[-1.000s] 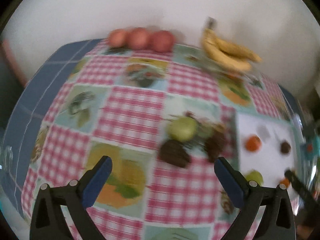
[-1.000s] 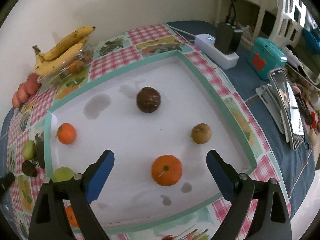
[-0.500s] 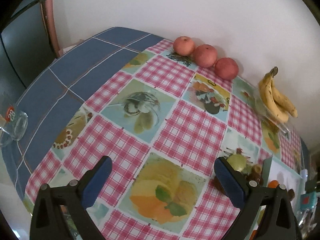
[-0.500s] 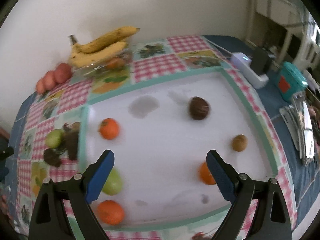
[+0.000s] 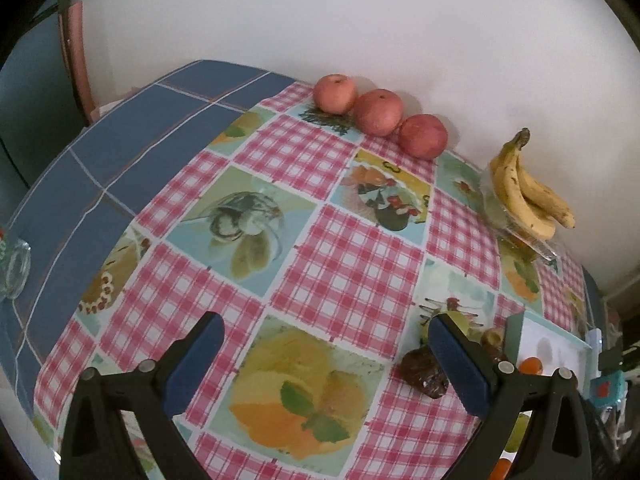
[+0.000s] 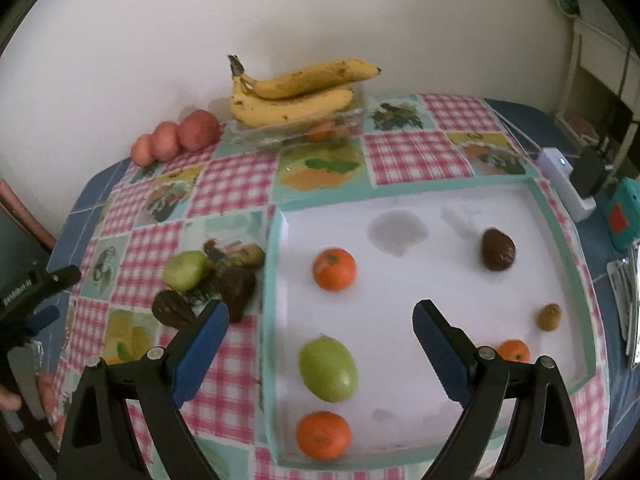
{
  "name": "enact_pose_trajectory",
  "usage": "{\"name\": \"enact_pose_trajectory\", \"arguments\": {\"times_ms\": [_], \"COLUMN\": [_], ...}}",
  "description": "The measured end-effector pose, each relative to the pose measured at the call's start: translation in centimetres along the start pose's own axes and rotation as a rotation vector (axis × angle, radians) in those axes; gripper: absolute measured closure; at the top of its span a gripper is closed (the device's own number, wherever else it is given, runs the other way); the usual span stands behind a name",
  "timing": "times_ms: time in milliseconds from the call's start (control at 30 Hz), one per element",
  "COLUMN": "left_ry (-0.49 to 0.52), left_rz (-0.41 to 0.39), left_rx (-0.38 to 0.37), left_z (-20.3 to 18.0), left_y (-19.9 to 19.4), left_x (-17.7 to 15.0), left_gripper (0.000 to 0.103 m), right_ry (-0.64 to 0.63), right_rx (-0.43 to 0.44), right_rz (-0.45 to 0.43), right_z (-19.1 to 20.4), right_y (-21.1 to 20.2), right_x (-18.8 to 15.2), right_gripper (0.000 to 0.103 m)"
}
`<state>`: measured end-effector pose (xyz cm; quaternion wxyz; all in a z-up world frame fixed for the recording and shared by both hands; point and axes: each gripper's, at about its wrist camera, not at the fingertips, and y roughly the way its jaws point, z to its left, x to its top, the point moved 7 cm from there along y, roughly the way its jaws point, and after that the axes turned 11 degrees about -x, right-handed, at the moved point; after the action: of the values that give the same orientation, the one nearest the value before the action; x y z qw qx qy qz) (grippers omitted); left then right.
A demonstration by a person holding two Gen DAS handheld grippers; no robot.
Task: Organize fruits
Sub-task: 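Withdraw both open tools from the tray back toward the fruit pile, then grasp a dark wrinkled fruit with the left tool while the right tool grasps a dark brown pear-shaped fruit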
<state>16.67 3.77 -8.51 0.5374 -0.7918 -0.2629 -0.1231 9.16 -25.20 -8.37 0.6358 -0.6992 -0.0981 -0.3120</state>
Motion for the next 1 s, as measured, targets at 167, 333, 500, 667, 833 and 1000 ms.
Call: {"name": "enact_pose_trajectory", "arguments": {"times_ms": [167,333,500,667,833,1000], "left_ry": [0.029,0.053,0.045,0.113,0.165,0.247], "left_rz": [-0.002,0.063,0.115,0.22,0.278,0.302], "left_rx": [-0.018,-0.021,-0.039,-0.052,-0.043,-0.034], "left_z": [-0.8,-1.6,-2.5,-4.6,-6.1,-7.7], "left_y": [0.7,2.5,4.5,7.5,9.2,10.2], "left_x": [0.1,-0.3,-1.2,-3.6,-5.3,-6.4], "left_gripper": [0.0,0.0,0.0,0.0,0.007,0.02], "right_ry": [0.007,-0.003,0.018,-0.013,-0.037,-0.037], "right_rx": [-0.027,-0.033,-0.042,-0.085,-0.099,-0.097], "right_rz": [-0.022,-0.028,0.024,0.051,0.067,0.072], "right_z": [0.9,2.2,2.3,1.8,1.4,1.3], "right_y": [0.2,1.0,2.4,4.0,4.2,4.0], "right_x": [1.7,3.2,4.6,5.1,4.5,4.1], "right_gripper": [0.009,0.009,0.009,0.009,0.009,0.009]}}
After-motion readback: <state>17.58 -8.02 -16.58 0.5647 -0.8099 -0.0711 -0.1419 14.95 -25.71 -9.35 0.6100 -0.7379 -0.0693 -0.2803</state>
